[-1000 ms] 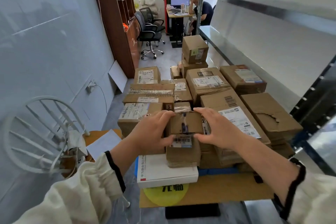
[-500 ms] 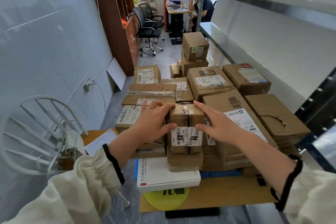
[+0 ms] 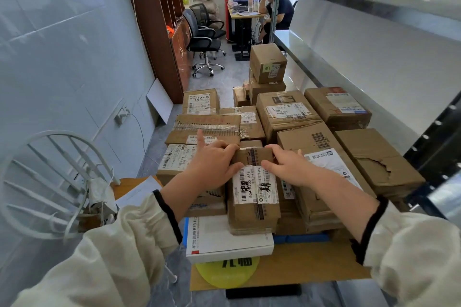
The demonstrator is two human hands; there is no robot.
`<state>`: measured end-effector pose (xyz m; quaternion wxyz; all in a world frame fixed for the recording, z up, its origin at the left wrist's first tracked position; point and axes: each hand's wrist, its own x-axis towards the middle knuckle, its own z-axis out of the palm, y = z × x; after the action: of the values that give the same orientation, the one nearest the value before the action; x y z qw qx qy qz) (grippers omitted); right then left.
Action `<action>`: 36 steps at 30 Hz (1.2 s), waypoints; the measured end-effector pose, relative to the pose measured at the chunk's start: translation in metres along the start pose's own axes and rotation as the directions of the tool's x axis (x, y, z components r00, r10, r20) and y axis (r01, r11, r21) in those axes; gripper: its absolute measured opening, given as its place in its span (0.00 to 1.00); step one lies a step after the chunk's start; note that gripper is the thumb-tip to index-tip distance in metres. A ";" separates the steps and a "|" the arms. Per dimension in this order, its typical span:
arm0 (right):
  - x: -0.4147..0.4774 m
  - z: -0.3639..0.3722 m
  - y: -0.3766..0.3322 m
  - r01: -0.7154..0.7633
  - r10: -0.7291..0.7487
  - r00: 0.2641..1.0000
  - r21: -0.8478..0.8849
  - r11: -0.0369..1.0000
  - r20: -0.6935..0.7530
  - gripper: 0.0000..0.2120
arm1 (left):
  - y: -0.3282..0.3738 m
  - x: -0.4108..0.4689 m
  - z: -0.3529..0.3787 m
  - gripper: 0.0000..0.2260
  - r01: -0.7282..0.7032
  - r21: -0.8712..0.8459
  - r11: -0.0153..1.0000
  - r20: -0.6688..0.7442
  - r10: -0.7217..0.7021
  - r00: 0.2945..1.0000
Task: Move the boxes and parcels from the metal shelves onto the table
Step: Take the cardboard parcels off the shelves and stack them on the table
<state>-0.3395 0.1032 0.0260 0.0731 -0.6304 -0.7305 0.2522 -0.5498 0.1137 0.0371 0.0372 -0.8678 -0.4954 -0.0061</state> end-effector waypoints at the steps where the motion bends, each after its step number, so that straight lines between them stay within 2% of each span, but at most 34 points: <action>1: 0.002 0.001 -0.003 -0.015 0.015 1.000 -0.014 1.000 0.001 0.22 | 0.002 0.001 0.000 0.23 0.007 0.032 0.999 0.000 -0.007 1.000; 5: 0.006 0.007 -0.007 -0.060 0.059 0.998 -0.031 0.998 -0.021 0.20 | 0.008 0.002 0.000 0.22 0.024 0.115 0.993 0.011 -0.025 1.000; 9: 0.000 0.016 -0.010 -0.075 0.073 0.995 -0.028 0.997 -0.073 0.30 | 0.016 -0.003 -0.003 0.21 0.029 0.146 0.989 0.011 -0.031 0.999; 11: -0.003 0.021 -0.012 -0.076 0.068 0.992 -0.075 0.994 -0.103 0.31 | 0.020 -0.004 -0.002 0.19 0.023 0.167 0.986 0.024 -0.028 0.999; 16: -0.001 0.031 -0.015 -0.109 0.085 0.987 -0.184 0.977 -0.133 0.26 | 0.030 -0.006 -0.001 0.07 0.006 0.297 0.955 0.106 -0.039 0.994; 19: -0.001 0.030 -0.018 -0.089 0.067 0.992 -0.212 0.973 -0.110 0.20 | 0.035 -0.006 -0.005 0.05 -0.033 0.388 0.921 0.136 -0.022 0.990; 21: -0.004 0.027 -0.018 -0.085 0.065 0.994 -0.237 0.968 -0.092 0.21 | 0.035 -0.008 -0.007 0.06 -0.040 0.402 0.915 0.128 -0.013 0.992; 23: -0.009 0.022 -0.019 -0.074 0.057 0.996 -0.302 0.950 -0.068 0.29 | 0.034 -0.013 -0.007 0.09 -0.055 0.392 0.919 0.104 0.015 0.995; 26: -0.025 0.015 -0.019 -0.024 0.037 0.999 -0.410 0.912 0.023 0.42 | 0.032 -0.031 -0.003 0.23 -0.136 0.358 0.924 0.081 0.114 0.990; 28: -0.037 0.012 -0.018 0.021 0.033 0.992 -0.421 0.907 0.123 0.48 | 0.033 -0.047 0.000 0.30 -0.190 0.346 0.919 0.103 0.164 0.981; 31: -0.048 0.016 -0.018 0.089 0.021 0.973 -0.458 0.884 0.229 0.55 | 0.038 -0.063 0.004 0.38 -0.210 0.363 0.908 0.181 0.152 0.972; 36: -0.041 0.028 -0.028 0.118 -0.024 0.982 -0.509 0.853 0.187 0.55 | 0.041 -0.062 0.007 0.34 -0.177 0.354 0.918 0.183 0.118 0.976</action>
<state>-0.3684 0.0542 0.0233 -0.1537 -0.5749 -0.7977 0.0976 -0.5464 0.0403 0.0246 0.1603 -0.8782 -0.4220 0.1582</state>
